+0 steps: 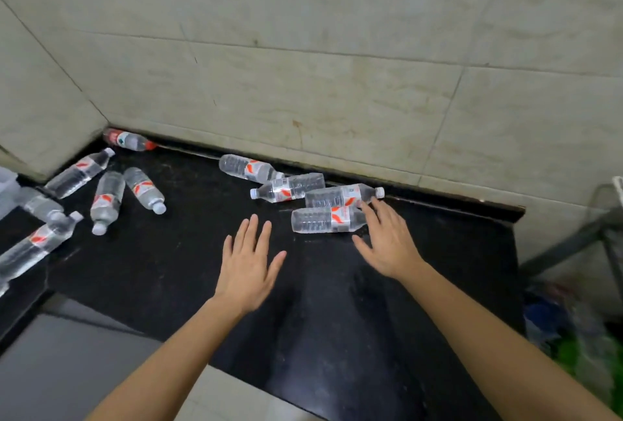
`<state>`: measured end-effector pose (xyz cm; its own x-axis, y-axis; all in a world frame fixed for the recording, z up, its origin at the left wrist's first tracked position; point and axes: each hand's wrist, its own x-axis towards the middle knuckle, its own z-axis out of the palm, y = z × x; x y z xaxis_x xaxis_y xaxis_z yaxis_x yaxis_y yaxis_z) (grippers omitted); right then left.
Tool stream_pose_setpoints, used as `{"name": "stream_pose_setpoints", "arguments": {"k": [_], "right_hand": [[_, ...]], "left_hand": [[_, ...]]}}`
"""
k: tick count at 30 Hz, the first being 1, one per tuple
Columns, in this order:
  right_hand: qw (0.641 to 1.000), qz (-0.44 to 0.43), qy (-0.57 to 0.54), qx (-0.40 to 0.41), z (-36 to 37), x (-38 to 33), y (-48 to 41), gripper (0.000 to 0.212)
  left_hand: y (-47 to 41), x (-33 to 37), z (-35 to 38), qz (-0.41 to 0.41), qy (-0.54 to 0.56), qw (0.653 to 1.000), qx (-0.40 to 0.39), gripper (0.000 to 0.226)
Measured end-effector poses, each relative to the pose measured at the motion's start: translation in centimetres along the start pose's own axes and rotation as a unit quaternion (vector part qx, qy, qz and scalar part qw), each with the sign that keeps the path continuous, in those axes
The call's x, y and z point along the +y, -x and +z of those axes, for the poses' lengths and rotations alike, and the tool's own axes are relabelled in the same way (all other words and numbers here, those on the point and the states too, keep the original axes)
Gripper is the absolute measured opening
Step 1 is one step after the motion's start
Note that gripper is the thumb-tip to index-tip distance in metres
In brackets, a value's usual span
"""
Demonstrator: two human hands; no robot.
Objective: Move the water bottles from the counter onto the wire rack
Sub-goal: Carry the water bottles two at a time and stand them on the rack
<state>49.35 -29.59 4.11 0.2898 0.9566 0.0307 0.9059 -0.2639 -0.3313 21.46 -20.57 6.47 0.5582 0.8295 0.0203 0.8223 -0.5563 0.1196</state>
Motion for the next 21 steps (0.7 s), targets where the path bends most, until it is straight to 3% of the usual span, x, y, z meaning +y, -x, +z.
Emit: {"name": "stream_pose_setpoints", "arguments": {"k": [7,12,16,21], "right_hand": [[0.975,0.142,-0.111,-0.133,3.7,-1.0,-4.6,0.074],[0.945,0.214,-0.212,-0.126,6.2,-1.9,-7.8,0.069],[0.850,0.375,-0.356,-0.100,8.7,-4.1,-8.8,0.087],[0.739,0.534,-0.410,-0.039,10.8,-6.3,-12.6,0.112]], "left_hand": [[-6.8,-3.5,3.1,-0.003,0.015,0.997,-0.070,0.073],[-14.5,-6.8,5.5,0.034,0.020,0.993,-0.109,0.074],[-20.4,-8.9,7.7,0.059,0.057,0.985,-0.152,0.074],[-25.0,-10.8,10.4,0.067,0.018,0.969,-0.238,0.080]]}}
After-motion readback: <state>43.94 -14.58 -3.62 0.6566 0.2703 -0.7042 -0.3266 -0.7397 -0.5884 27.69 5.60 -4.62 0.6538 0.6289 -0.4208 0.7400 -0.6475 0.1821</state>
